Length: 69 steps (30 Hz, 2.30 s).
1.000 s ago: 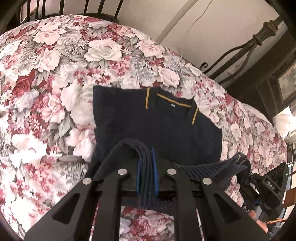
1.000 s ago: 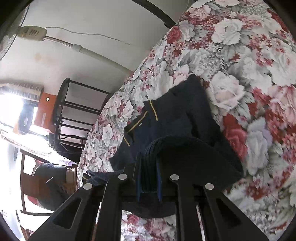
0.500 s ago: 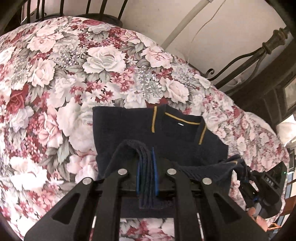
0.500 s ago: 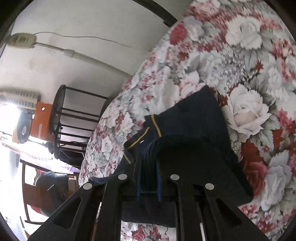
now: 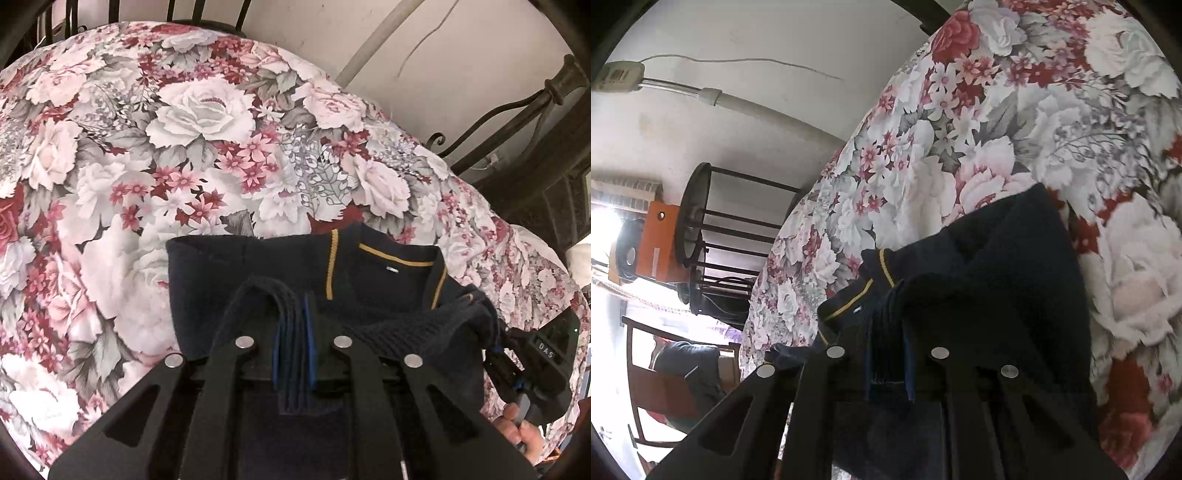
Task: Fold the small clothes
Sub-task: 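Lift the held hem and fold it toward the collar with both grippers, then lower the hem onto the collar and open both grippers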
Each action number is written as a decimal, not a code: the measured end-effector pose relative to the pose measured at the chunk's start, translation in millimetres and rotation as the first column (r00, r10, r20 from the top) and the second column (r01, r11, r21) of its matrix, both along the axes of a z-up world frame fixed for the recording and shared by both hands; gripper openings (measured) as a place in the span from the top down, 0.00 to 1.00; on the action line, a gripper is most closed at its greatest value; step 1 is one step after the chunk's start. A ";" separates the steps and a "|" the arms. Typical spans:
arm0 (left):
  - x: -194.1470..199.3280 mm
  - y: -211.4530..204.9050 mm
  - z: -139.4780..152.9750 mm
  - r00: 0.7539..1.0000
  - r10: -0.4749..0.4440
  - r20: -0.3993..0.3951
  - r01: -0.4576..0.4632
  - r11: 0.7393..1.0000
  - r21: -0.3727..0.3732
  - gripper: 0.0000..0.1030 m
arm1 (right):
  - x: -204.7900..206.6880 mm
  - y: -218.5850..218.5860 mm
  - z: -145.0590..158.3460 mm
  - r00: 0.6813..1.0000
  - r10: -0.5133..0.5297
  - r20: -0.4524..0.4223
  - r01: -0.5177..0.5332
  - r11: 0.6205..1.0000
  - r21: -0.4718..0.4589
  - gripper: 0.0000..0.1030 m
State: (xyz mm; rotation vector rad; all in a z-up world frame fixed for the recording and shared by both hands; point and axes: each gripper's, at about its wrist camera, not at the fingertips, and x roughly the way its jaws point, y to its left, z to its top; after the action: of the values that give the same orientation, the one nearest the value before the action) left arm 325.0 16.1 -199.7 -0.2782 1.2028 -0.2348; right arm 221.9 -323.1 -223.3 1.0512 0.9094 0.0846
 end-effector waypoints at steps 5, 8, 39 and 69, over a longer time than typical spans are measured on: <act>6.4 3.5 -13.5 0.999 0.011 -0.035 -0.011 1.000 -0.014 0.88 | 8.5 -0.1 -11.9 1.000 0.006 -0.016 -0.006 1.000 0.006 0.85; 7.1 10.0 -18.9 0.998 0.027 -0.060 -0.030 0.999 -0.037 0.86 | 6.9 -1.9 -15.4 1.000 -0.004 -0.006 0.004 0.999 0.039 0.71; 1.1 17.9 5.3 0.995 0.032 0.098 -0.057 0.963 0.262 0.22 | 1.9 13.4 21.3 0.982 0.157 -0.101 -0.186 0.817 -0.546 0.44; -30.3 -36.9 50.5 0.931 -0.173 0.322 0.160 0.985 0.064 0.34 | 17.2 37.0 22.8 0.977 0.210 0.034 -0.192 0.939 -0.284 0.87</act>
State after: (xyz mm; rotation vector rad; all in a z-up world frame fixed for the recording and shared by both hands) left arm 294.7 -20.8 -149.2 -0.0983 0.8995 -0.3911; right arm 239.1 -286.1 -200.5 0.6876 0.9383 0.1554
